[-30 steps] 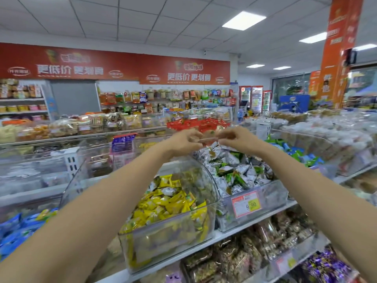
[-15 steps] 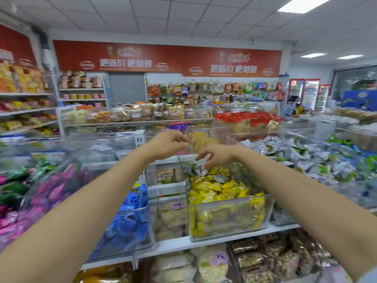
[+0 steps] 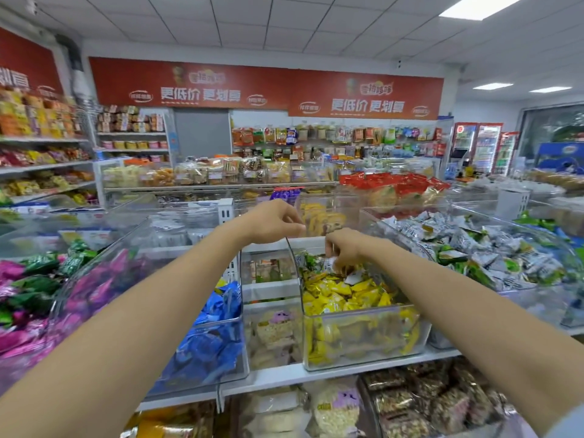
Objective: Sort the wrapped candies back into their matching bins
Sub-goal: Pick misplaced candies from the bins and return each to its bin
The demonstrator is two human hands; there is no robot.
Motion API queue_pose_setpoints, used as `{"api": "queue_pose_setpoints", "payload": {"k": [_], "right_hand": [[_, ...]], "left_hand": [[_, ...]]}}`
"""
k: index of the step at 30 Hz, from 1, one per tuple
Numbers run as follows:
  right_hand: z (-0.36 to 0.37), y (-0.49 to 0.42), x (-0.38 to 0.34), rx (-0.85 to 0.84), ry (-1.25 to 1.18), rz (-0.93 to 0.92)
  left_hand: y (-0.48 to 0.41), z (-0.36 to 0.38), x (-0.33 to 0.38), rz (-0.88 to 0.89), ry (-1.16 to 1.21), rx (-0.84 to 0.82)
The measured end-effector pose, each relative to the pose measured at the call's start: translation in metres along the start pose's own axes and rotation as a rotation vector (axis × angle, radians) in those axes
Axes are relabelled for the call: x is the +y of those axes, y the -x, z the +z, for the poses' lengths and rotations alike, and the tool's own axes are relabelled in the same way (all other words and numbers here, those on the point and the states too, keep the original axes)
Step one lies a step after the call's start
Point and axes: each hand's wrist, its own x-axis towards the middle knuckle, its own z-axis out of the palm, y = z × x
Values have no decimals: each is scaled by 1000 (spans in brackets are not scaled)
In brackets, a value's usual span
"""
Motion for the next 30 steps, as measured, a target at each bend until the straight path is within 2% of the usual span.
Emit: {"api": "queue_pose_setpoints", "payload": {"k": [2, 5, 7, 11, 15, 20, 25, 30], "right_hand": [[-13, 7, 3, 92, -169, -37], [-40, 26, 4, 199, -606, -142], [-54, 37, 3, 233, -809, -233], [-61, 40, -1, 214, -1012, -345], [-48, 33, -4, 195, -883, -279], [-13, 11, -20, -231, -482, -305], [3, -1, -36, -188, -216, -374], [6, -3, -27, -168, -247, -399]], "left_hand": [[-3, -1, 3, 1, 0, 22], [-11, 0, 3, -21, 42, 62], [-15, 2, 5, -40, 97, 82], [-18, 3, 10, -76, 461, 80], [-14, -2, 4, -132, 459, 150], [-11, -9, -8, -178, 511, 182], [-3, -6, -9, -132, 570, 185], [1, -6, -10, -146, 585, 154]]}}
